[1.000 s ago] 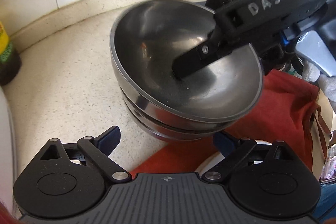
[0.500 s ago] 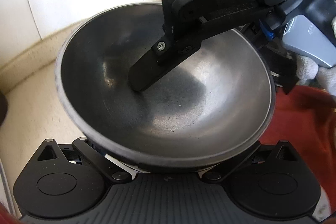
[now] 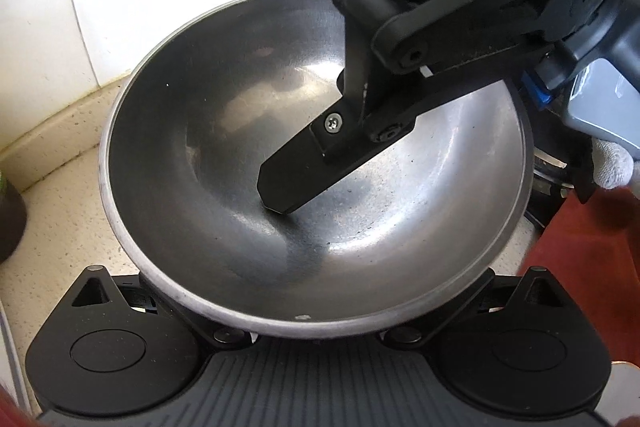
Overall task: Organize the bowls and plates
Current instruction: 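Grip the rim of the three nested bowls and lift them with the right gripper, then carry the bowl stack with the right gripper over the floral plate stack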
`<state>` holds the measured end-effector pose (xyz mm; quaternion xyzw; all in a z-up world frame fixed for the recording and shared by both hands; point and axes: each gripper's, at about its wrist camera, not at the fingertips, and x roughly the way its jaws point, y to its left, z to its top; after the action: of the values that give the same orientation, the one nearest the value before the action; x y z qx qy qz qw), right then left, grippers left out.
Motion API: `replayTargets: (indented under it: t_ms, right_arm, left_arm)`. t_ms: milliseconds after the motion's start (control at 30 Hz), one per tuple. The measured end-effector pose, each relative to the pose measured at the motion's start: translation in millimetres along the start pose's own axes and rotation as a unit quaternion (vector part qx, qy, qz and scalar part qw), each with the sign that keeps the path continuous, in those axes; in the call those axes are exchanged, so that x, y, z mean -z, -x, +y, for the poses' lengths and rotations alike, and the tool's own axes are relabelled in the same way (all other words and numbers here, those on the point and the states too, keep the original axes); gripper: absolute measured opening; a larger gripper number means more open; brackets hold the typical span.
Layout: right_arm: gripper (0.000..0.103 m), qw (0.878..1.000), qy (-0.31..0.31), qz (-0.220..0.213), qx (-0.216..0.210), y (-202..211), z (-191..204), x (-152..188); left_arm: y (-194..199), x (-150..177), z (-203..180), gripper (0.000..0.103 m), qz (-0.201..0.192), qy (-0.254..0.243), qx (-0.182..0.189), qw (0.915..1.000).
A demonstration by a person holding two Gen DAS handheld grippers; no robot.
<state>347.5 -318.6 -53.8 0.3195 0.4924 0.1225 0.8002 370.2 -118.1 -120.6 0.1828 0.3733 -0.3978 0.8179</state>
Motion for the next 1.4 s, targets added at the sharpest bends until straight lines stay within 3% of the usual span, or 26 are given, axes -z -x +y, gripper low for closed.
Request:
replayTargets:
  t_ms: [333, 700, 1067, 1400]
  right_arm:
    - [0.075, 0.999, 0.031, -0.023, -0.016, 13.1, 15.2, 3.1]
    - [0.075, 0.994, 0.089, -0.065, -0.026, 73.1, 71.5, 20.8]
    - [0.075, 0.987, 0.129, -0.086, -0.047, 141.9, 120.8, 80.6]
    - [0.075, 0.986, 0.149, -0.049, -0.065, 163.2, 116.7, 135.6]
  left_arm:
    - [22.3, -13.8, -23.0, 0.101, -0.021, -0.008, -0.031, 0.9993]
    - [99.9, -25.8, -55.8, 0.101, -0.07, -0.017, -0.07, 0.9949]
    - [194.8, -9.5, -122.7, 0.102, -0.087, -0.017, -0.104, 0.9906]
    - [221.1, 12.8, -179.7, 0.102, -0.064, 0.015, -0.128, 0.9896]
